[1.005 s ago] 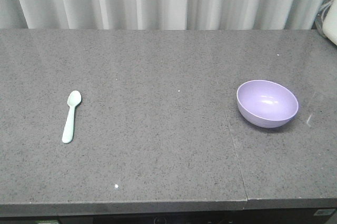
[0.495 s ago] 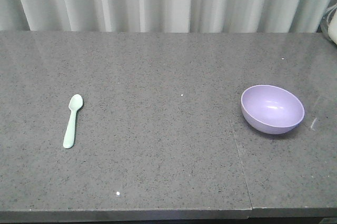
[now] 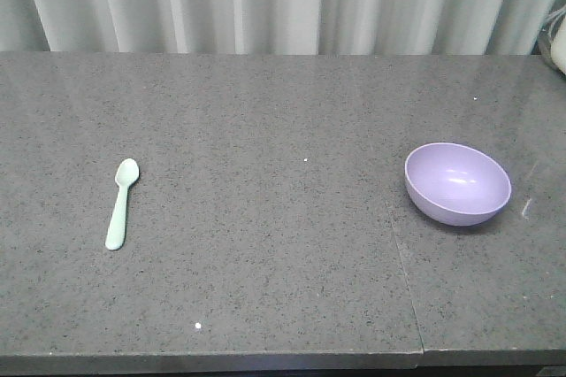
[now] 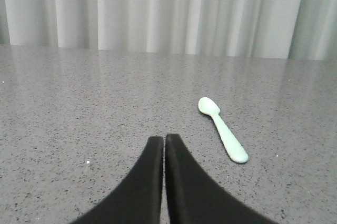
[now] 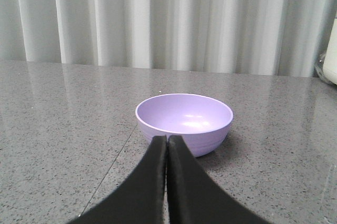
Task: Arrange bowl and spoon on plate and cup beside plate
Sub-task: 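Lower both grippers above the green spoon and lavender bowl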
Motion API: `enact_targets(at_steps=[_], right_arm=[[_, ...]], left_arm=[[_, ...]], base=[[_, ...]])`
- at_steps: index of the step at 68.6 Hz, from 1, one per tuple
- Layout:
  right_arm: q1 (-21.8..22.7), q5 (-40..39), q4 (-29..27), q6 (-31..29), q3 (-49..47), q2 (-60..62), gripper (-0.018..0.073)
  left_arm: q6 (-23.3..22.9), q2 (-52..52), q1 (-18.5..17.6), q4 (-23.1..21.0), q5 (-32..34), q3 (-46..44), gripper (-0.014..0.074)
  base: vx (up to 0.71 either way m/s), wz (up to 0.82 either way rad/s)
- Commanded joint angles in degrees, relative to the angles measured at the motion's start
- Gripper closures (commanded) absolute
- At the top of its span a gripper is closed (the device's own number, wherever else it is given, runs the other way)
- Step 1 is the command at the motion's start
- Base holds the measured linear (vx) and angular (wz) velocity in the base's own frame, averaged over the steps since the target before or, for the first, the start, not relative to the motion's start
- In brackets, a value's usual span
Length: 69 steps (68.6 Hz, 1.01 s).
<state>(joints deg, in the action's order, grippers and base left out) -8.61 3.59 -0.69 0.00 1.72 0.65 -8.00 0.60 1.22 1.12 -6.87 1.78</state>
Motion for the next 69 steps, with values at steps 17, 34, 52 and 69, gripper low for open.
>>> enact_targets(at_steps=[17,34,52,69], right_arm=[[0.34,-3.90,0.19,-0.41,0.44,0.36,0.0570],[0.34,-3.90,0.19,-0.41,0.44,0.36,0.0570],[0.34,-4.26,0.19,-0.69,0.39,0.36,0.0570],[0.34,-8.48,0.19,-0.66,0.26,0.36,0.0570]], left_arm=[[-0.48,0.83,-0.27,-0.05,4.24,-1.47,0.0603],[-0.48,0.83,-0.27,-0.05,4.24,-1.47,0.0603],[-0.48,0.83,-0.27,-0.05,4.30,-1.47,0.0603],[-0.45,0.83,-0.27,-0.04,6.47,-2.21,0.0603]], base=[[0.00,0.00],[0.00,0.00],[0.00,0.00],[0.00,0.00]])
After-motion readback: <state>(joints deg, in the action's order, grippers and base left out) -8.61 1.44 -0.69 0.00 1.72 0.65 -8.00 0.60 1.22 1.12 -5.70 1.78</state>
